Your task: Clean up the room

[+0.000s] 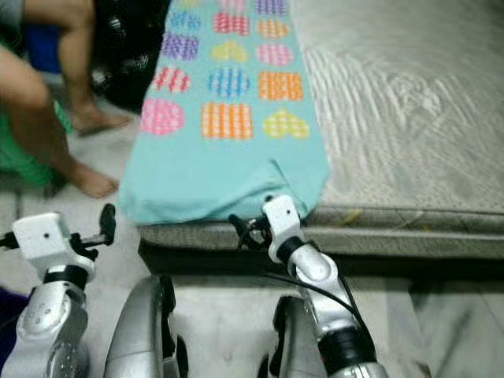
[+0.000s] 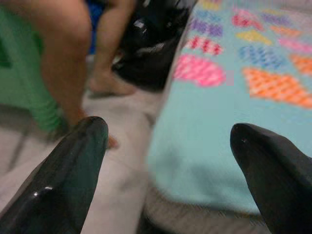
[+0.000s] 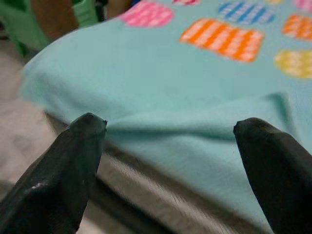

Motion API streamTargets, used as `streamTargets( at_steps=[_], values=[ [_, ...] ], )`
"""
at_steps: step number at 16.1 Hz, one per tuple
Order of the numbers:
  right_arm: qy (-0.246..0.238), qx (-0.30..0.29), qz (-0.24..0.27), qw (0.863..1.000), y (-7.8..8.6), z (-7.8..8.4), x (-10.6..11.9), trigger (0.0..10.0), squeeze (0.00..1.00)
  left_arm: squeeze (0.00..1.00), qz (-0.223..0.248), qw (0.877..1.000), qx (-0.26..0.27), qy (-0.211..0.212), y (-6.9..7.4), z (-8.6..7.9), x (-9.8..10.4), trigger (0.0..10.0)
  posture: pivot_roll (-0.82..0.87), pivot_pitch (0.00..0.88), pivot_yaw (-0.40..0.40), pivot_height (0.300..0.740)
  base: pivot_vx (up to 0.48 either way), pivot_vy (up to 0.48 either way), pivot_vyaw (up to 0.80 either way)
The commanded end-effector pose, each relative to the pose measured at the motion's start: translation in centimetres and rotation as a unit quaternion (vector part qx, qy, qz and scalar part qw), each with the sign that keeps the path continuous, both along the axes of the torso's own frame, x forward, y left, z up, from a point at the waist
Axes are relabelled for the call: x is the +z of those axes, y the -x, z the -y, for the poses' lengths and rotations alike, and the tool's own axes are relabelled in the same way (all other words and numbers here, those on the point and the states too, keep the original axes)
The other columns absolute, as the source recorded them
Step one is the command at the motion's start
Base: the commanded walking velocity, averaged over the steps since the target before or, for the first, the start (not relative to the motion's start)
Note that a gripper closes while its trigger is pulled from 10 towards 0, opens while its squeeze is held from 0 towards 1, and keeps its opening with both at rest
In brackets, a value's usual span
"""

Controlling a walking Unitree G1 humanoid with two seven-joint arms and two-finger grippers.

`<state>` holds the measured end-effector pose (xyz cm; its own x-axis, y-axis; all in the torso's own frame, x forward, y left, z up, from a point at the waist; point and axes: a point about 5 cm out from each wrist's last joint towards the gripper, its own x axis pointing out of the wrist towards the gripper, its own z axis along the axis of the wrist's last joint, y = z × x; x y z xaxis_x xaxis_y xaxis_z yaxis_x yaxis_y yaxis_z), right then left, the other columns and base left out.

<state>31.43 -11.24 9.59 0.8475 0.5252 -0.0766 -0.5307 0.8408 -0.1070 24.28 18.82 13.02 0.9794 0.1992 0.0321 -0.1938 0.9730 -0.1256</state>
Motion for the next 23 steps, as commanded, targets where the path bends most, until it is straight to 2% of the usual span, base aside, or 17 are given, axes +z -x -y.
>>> streamTargets(
  at_steps=[1,7,10,23],
  values=[
    [0.012,-0.016,-0.012,1.000,0.2,1.4,-0.7,10.0,0.00,0.00,0.007,1.000,-0.016,0.008,-0.2,1.0,0.3,10.0,0.07,0.225,-0.073,0.541,0.375,0.000,0.00],
    [0.014,-0.022,-0.011,1.000,0.1,1.6,-0.9,10.0,0.00,0.00,0.007,1.000,-0.020,0.012,-0.2,1.1,0.4,10.0,0.07,0.228,-0.072,0.541,0.381,0.000,0.00],
    [0.015,-0.025,-0.012,0.999,0.1,1.7,-1.0,10.0,0.00,0.00,-0.009,1.000,-0.017,0.015,-0.3,1.5,0.0,10.0,0.07,0.231,-0.069,0.541,0.000,0.000,0.00],
    [0.049,-0.037,-0.018,0.998,-0.3,2.4,-1.5,10.0,0.00,0.00,-0.020,0.999,-0.028,0.009,-0.4,1.6,-0.4,10.0,0.07,0.226,-0.068,0.541,0.000,0.000,0.00]
  ],
)
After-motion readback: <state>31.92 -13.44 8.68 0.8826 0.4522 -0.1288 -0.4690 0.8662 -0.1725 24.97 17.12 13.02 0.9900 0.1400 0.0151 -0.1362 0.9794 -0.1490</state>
